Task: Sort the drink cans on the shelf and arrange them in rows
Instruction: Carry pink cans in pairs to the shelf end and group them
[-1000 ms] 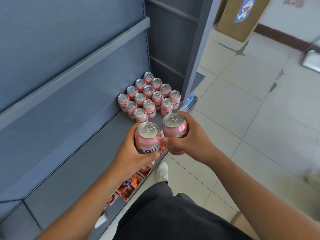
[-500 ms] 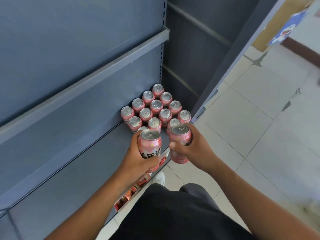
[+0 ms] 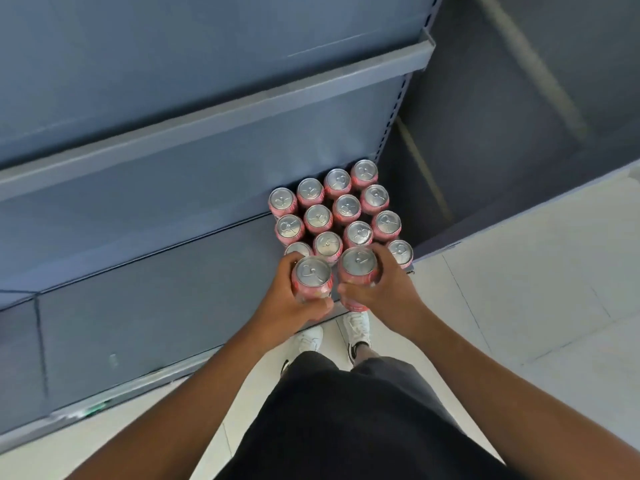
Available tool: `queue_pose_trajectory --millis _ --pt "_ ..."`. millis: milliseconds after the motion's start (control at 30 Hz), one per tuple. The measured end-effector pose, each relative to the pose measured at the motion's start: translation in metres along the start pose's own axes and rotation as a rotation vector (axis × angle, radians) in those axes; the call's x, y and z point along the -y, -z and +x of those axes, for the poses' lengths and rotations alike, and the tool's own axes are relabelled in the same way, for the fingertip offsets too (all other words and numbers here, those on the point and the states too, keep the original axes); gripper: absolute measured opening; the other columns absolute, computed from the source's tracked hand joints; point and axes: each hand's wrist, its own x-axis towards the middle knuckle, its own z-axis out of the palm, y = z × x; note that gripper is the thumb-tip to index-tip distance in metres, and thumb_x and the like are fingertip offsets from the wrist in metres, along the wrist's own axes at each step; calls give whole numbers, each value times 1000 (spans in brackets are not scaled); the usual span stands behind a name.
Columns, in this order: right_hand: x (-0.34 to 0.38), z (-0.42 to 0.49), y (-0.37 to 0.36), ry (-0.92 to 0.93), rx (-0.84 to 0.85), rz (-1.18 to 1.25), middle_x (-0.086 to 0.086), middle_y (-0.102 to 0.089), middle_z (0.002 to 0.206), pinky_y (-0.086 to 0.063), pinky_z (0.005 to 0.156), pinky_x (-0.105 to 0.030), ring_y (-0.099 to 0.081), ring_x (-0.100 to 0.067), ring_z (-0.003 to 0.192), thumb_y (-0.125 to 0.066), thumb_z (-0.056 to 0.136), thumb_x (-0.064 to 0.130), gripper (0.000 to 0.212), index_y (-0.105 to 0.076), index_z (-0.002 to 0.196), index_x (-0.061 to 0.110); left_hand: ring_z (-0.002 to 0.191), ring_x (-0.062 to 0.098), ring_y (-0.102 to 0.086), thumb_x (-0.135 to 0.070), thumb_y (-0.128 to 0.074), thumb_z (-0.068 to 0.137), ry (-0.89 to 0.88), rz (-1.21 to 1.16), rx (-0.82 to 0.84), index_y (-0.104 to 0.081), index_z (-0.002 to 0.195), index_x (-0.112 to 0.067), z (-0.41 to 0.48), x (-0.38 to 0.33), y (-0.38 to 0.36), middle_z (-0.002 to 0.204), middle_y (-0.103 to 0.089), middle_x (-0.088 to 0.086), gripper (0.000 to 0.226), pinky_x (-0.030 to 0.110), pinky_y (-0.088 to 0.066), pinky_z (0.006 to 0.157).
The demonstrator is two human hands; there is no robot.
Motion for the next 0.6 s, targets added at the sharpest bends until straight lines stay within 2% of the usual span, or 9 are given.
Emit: queue_pose_trajectory --millis 100,200,300,333,467,600 --pt "-16 22 7 34 59 -77 17 -66 112 -57 86 -33 -66 -7 103 -90 59 27 72 -54 121 38 107 -4 -59 -10 -87 70 17 50 -76 -46 119 -42 9 11 -15 119 -58 -15 72 12 -47 84" --pt "-32 42 8 88 100 -173 5 -66 108 -60 79 -44 -67 -19 98 -88 55 26 64 -59 112 24 114 2 -53 -15 -89 67 53 93 -172 -47 119 -42 18 26 -28 126 -48 -10 72 15 -44 88" --pt "-48 55 2 158 117 -260 3 -64 104 -60 75 -42 -66 -19 93 -88 56 31 61 -57 108 23 114 21 -60 -28 -90 63 65 121 -248 -53 127 -29 26 44 -37 122 -61 -3 74 42 -55 95" --pt "-50 55 0 185 120 -289 5 -63 102 -59 75 -39 -65 -17 92 -88 57 33 59 -56 106 24 113 23 -62 -29 -90 63 68 126 -270 -53 128 -27 28 49 -40 119 -64 -3 74 45 -55 94" --pt "-56 58 -5 257 148 -356 7 -61 96 -57 72 -40 -63 -16 87 -84 63 31 51 -52 103 26 112 14 -61 -24 -88 67 82 94 -379 -52 127 -31 31 59 -46 118 -64 -10 70 36 -55 95" --pt "-57 61 -9 327 154 -529 7 -59 100 -55 71 -44 -57 -19 91 -79 68 34 48 -50 105 24 107 8 -61 -18 -86 71 88 89 -451 -50 129 -27 35 70 -52 117 -63 -11 69 22 -52 86"
